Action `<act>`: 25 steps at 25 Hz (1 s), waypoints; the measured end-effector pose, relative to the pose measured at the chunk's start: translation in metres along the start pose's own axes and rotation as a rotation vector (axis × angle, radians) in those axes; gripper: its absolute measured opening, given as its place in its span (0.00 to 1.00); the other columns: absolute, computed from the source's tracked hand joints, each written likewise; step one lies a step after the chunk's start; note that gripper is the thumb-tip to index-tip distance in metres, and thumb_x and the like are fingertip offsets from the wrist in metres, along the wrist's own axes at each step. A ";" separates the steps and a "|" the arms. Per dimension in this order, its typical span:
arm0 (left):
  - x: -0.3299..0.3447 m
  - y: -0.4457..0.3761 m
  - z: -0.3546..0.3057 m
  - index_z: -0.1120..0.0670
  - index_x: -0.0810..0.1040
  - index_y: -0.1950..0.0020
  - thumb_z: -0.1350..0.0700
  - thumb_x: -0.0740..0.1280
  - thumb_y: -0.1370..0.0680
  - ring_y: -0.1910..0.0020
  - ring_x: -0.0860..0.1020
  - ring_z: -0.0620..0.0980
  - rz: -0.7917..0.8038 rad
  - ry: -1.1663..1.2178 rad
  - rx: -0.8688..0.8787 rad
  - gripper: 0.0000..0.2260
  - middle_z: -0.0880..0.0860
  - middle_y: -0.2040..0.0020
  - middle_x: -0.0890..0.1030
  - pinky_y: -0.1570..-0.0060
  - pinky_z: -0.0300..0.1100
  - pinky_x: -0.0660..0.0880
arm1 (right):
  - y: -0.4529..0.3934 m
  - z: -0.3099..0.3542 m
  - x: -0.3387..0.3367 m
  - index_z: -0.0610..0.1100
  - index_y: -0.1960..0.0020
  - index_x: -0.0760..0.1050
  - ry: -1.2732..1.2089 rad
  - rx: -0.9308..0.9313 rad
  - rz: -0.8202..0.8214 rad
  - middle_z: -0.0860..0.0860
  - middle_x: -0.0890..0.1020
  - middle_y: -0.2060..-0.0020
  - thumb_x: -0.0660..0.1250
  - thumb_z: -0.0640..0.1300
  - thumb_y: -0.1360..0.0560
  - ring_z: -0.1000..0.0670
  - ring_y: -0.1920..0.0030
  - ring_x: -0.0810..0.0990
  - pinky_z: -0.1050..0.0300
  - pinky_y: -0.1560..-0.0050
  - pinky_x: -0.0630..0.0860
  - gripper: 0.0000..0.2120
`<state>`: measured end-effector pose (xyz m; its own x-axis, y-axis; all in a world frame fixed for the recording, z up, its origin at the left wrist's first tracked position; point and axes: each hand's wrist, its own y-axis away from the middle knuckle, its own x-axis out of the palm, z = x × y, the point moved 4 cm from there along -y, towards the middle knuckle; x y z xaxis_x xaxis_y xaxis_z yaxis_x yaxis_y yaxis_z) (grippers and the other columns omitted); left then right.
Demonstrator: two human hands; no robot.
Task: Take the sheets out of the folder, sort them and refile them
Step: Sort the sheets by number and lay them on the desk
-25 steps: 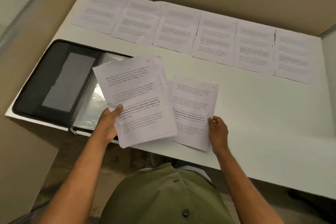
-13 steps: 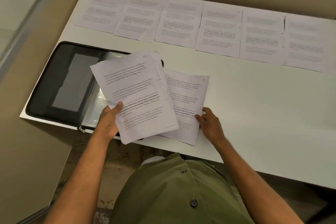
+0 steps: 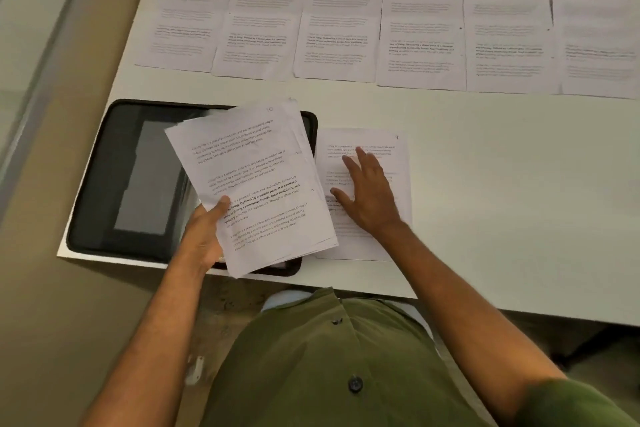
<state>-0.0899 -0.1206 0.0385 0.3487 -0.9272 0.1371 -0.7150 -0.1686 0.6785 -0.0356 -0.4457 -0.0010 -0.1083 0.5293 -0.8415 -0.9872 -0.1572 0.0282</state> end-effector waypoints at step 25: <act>-0.048 -0.053 -0.037 0.50 0.77 0.31 0.61 0.65 0.16 0.36 0.81 0.57 0.100 -0.015 -0.071 0.15 0.55 0.35 0.83 0.37 0.59 0.77 | 0.011 0.031 0.070 0.51 0.15 0.49 0.353 0.032 -0.020 0.46 0.49 0.15 0.49 0.62 0.14 0.42 0.16 0.44 0.37 0.18 0.48 0.32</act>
<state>-0.0461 -0.0550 0.0222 0.2688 -0.9430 0.1963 -0.7005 -0.0515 0.7118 -0.0572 -0.3845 -0.0429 -0.0468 0.2100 -0.9766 -0.9925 -0.1205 0.0216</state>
